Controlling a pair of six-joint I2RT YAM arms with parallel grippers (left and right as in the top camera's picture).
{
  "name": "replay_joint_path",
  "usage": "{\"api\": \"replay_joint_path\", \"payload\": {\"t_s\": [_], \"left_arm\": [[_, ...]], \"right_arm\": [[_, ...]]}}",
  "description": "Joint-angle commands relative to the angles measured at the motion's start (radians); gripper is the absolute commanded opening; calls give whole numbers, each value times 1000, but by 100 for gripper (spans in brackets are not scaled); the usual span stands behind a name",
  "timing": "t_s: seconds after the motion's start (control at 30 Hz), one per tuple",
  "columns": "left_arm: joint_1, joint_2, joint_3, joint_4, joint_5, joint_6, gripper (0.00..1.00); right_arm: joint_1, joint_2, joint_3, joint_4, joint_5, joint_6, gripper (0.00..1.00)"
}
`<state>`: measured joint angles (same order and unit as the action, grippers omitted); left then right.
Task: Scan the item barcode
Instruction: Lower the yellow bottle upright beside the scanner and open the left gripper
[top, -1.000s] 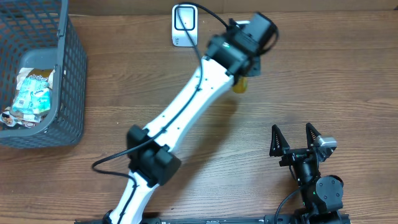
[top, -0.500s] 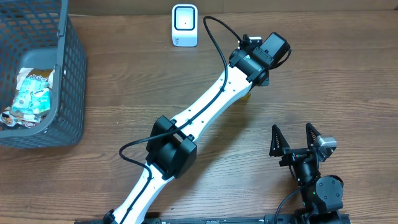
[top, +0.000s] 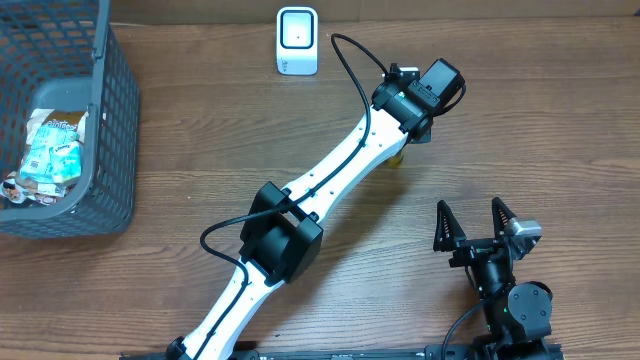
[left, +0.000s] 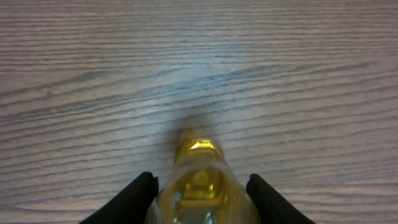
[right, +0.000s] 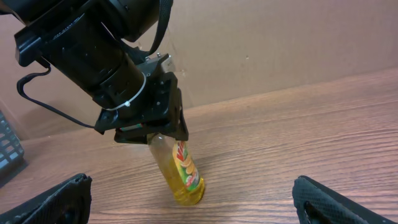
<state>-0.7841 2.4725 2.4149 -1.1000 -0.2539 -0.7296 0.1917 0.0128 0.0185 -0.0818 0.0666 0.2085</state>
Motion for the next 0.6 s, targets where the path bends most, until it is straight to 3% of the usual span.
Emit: {"api": "replay_joint_path", "payload": {"t_s": [0.0,0.13,0.4,0.43,0.47,0.57], "left_arm": [[-3,7,9,1,40,14,55],[-2,7,9,-4,48,84,84],[6,-59,35,-18,40,231,89],[8,-74,45,-21,40,250,91],[9,-93,56,-25,40,268,100],[12,-152,75,-27,41,291,100]], "right_arm": [[5,-10,-11,5,-2,-4,100],[5,-10,-11,5,-2,-4,100],[5,-10,-11,5,-2,-4,100],[5,-10,-11,5,-2,-4,100],[5,-10,-11,5,-2,-4,100],[5,-10,-11,5,-2,-4,100]]}}
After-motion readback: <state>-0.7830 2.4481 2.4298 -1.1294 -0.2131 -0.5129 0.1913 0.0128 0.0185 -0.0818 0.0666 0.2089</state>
